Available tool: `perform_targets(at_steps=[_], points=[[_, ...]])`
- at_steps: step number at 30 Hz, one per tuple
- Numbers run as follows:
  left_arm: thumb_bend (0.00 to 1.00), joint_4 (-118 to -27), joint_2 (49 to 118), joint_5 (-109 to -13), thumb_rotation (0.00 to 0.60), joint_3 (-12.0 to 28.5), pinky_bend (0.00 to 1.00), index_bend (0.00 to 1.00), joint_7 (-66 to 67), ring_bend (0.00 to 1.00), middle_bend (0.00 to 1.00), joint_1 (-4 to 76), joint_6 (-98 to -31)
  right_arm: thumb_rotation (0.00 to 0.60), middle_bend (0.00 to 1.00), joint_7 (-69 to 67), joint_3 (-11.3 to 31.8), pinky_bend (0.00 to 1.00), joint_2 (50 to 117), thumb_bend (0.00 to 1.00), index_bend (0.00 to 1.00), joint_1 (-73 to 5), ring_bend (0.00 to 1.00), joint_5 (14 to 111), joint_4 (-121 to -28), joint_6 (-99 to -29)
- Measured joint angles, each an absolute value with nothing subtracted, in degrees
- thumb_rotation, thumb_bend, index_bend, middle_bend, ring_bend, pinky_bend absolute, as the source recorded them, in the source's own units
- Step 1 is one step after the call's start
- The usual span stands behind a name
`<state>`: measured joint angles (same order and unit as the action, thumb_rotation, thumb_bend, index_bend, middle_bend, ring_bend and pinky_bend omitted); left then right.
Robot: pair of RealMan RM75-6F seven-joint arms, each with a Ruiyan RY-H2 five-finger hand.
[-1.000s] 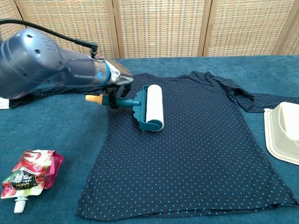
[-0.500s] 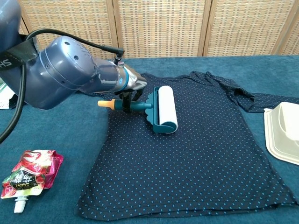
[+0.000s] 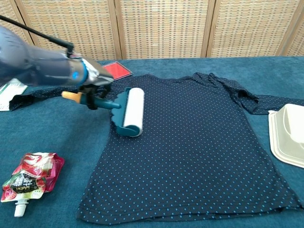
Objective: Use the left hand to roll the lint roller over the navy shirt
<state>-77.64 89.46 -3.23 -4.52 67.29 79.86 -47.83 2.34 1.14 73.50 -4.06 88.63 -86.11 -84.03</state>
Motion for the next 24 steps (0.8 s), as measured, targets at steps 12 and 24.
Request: perform_targets(at_steps=[12, 24], points=[[0.53, -80.3, 85.4, -8.3, 0.600, -6.4, 0.68, 0.85, 62.5, 0.73, 0.89, 75.5, -48.8, 0.600, 0.00, 2.7, 0.7, 0.00, 73.5, 0.12, 0.00, -4.0, 0.00, 89.7, -86.8, -84.6], [0.54, -77.4, 90.7, -4.9, 0.600, -3.0, 0.69, 0.85, 65.4, 0.73, 0.89, 78.6, -49.5, 0.600, 0.00, 1.2, 1.1, 0.00, 72.9, 0.12, 0.00, -4.0, 0.00, 89.0, -86.8, -84.5]])
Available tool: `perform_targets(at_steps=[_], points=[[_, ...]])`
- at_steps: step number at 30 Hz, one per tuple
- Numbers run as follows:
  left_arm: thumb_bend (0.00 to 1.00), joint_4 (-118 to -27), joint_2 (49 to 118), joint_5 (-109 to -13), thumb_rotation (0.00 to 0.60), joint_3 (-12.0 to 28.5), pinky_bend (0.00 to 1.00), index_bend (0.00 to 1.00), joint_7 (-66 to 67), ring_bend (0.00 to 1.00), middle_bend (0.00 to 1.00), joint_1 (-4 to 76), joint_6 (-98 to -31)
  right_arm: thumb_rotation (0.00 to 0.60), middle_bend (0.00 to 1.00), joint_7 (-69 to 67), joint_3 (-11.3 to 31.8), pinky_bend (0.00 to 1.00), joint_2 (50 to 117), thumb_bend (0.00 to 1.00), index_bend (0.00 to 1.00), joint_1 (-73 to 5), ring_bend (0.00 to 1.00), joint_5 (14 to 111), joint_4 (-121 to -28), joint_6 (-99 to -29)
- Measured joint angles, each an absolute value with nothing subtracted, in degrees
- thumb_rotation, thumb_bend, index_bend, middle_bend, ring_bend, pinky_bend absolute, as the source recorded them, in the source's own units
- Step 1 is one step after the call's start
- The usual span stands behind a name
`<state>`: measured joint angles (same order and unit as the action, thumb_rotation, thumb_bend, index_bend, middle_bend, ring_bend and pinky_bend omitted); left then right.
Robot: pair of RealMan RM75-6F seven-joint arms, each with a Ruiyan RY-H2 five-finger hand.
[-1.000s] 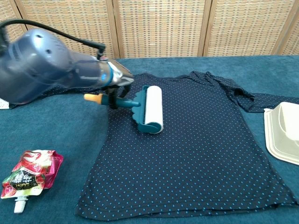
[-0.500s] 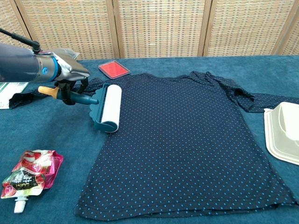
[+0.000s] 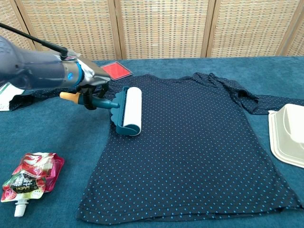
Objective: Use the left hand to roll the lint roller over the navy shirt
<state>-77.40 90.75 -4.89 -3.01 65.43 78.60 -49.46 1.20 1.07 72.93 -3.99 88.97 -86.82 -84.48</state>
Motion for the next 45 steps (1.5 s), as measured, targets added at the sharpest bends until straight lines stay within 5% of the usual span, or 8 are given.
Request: perform_targets(at_steps=[23, 33, 45], points=[[0.54, -64.4, 104.9, 10.0, 0.600, 7.6, 0.69, 0.85, 77.9, 0.73, 0.89, 88.1, -50.0, 0.600, 0.00, -0.4, 1.7, 0.00, 72.8, 0.12, 0.00, -4.2, 0.00, 87.1, -85.6, -83.4], [0.54, -69.2, 100.5, 7.1, 0.600, 6.3, 0.68, 0.85, 76.7, 0.73, 0.89, 84.1, -51.1, 0.600, 0.00, 0.4, 1.4, 0.00, 73.0, 0.12, 0.00, -4.1, 0.00, 87.5, -85.7, -83.5], [0.54, -82.1, 88.2, -6.4, 0.600, 0.3, 0.68, 0.85, 67.4, 0.73, 0.89, 74.3, -53.1, 0.600, 0.00, 2.9, 0.4, 0.00, 73.7, 0.12, 0.00, -4.1, 0.00, 89.4, -86.4, -83.8]])
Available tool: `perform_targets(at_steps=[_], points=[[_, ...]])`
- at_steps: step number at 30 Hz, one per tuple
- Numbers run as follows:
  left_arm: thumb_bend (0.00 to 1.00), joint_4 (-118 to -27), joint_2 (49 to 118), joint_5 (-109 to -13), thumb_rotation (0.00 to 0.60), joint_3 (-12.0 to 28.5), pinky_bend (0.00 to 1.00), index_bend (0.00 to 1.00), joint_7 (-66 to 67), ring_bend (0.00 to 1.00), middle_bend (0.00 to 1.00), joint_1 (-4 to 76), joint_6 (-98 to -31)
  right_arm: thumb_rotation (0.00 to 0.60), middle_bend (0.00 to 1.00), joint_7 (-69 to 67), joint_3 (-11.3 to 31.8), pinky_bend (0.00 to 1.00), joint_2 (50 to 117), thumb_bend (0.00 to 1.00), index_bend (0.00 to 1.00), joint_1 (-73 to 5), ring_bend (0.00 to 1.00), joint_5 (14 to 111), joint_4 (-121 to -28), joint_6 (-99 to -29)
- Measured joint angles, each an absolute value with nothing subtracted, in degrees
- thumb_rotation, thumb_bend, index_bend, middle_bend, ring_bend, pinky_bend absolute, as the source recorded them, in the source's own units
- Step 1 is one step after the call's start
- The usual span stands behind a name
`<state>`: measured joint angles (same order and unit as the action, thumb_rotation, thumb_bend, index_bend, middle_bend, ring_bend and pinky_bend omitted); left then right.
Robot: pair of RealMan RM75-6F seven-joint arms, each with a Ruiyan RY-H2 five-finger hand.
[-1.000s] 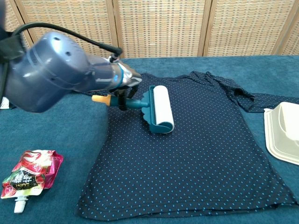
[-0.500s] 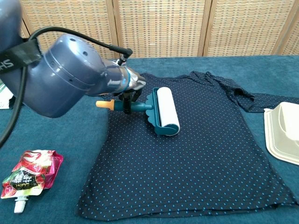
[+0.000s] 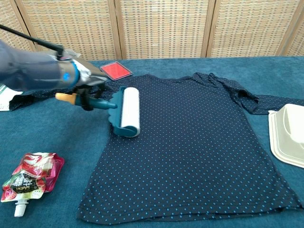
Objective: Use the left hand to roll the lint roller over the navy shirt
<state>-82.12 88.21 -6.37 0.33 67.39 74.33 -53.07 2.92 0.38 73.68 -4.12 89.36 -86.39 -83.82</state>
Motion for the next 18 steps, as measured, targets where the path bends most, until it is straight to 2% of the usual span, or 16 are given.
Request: perform_targets(at_steps=[6, 12, 14, 15, 16, 18], points=[[0.53, -86.8, 82.2, -14.9, 0.600, -1.8, 0.66, 0.85, 59.6, 0.73, 0.87, 68.8, -54.2, 0.600, 0.00, 4.4, -0.1, 0.00, 74.0, 0.12, 0.00, -4.0, 0.00, 90.5, -87.0, -84.6], [0.52, -87.9, 80.5, -22.1, 0.600, -2.9, 0.59, 0.85, 54.2, 0.67, 0.80, 64.9, -54.8, 0.600, 0.00, 5.1, -0.3, 0.00, 74.1, 0.12, 0.00, -3.8, 0.00, 91.0, -87.2, -84.9], [0.50, -87.9, 80.4, -23.8, 0.600, -3.2, 0.54, 0.82, 53.4, 0.63, 0.74, 64.0, -54.9, 0.600, 0.00, 5.3, -0.3, 0.00, 74.2, 0.12, 0.00, -3.8, 0.00, 91.2, -87.2, -85.2], [0.48, -87.9, 80.4, -24.3, 0.600, -3.4, 0.51, 0.79, 53.2, 0.61, 0.70, 63.6, -55.1, 0.600, 0.00, 5.4, -0.4, 0.00, 74.2, 0.12, 0.00, -3.7, 0.00, 91.3, -87.2, -85.2], [0.45, -87.8, 80.4, -24.7, 0.600, -3.5, 0.45, 0.70, 53.0, 0.55, 0.62, 63.4, -55.3, 0.600, 0.00, 5.4, -0.4, 0.00, 74.2, 0.12, 0.00, -3.7, 0.00, 91.3, -87.2, -85.3], [0.38, -87.6, 80.4, -25.1, 0.600, -3.7, 0.28, 0.42, 53.1, 0.33, 0.35, 63.1, -55.6, 0.600, 0.00, 5.4, -0.4, 0.00, 74.2, 0.12, 0.00, -3.6, 0.00, 91.2, -87.2, -85.3]])
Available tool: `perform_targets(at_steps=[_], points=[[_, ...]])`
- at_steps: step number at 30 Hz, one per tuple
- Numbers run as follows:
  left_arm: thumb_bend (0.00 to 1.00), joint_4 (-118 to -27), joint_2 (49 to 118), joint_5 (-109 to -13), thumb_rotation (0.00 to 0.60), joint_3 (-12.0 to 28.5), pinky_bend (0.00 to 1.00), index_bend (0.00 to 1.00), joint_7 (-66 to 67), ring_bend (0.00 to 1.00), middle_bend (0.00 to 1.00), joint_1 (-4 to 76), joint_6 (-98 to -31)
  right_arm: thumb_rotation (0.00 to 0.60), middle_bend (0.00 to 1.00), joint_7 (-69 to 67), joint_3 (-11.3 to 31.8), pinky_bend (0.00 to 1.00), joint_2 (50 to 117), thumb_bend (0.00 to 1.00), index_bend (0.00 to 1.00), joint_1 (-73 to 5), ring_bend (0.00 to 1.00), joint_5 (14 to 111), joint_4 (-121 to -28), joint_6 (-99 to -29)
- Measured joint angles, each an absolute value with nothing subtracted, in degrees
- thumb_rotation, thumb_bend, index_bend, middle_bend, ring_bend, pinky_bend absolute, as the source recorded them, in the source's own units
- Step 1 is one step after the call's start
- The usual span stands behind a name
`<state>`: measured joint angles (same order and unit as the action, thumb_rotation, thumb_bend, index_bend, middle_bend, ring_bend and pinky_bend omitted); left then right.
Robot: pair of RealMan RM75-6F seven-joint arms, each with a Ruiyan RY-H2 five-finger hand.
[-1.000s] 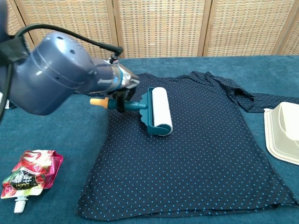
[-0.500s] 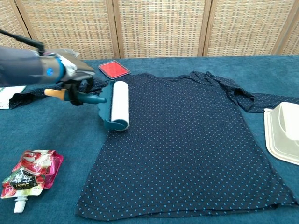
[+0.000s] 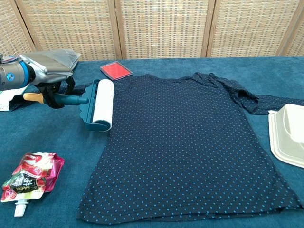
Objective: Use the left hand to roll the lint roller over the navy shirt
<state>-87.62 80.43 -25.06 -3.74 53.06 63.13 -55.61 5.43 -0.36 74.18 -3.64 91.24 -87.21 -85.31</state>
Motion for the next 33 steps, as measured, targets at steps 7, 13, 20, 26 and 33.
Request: perform_targets(at_steps=[7, 13, 20, 26, 33], points=[[0.25, -87.4, 80.4, -23.4, 0.600, -3.8, 0.00, 0.03, 53.9, 0.00, 0.00, 62.8, -55.5, 0.600, 0.00, 5.4, -0.3, 0.00, 74.1, 0.12, 0.00, -3.5, 0.00, 91.3, -87.2, -85.6], [0.20, -87.0, 80.5, -25.5, 0.600, -3.0, 0.00, 0.00, 51.7, 0.00, 0.00, 61.7, -55.7, 0.600, 0.00, 5.4, -0.2, 0.00, 74.1, 0.12, 0.00, -3.5, 0.00, 91.1, -87.2, -85.7], [0.20, -89.0, 79.8, -33.4, 0.600, -2.0, 0.00, 0.00, 43.2, 0.00, 0.00, 57.2, -60.2, 0.600, 0.00, 4.7, 0.1, 0.00, 73.9, 0.12, 0.00, -3.4, 0.00, 91.0, -87.1, -85.9], [0.19, -92.0, 79.5, -50.6, 0.600, -3.8, 0.00, 0.00, 34.2, 0.00, 0.00, 48.4, -73.8, 0.600, 0.00, 4.7, 0.0, 0.00, 73.7, 0.12, 0.00, -3.3, 0.00, 92.2, -87.5, -87.1], [0.19, -93.0, 80.2, -68.8, 0.600, -8.5, 0.00, 0.00, 25.0, 0.00, 0.00, 32.8, -93.4, 0.600, 0.00, 4.9, 0.2, 0.00, 73.3, 0.12, 0.00, -3.0, 0.00, 92.9, -88.2, -88.3]])
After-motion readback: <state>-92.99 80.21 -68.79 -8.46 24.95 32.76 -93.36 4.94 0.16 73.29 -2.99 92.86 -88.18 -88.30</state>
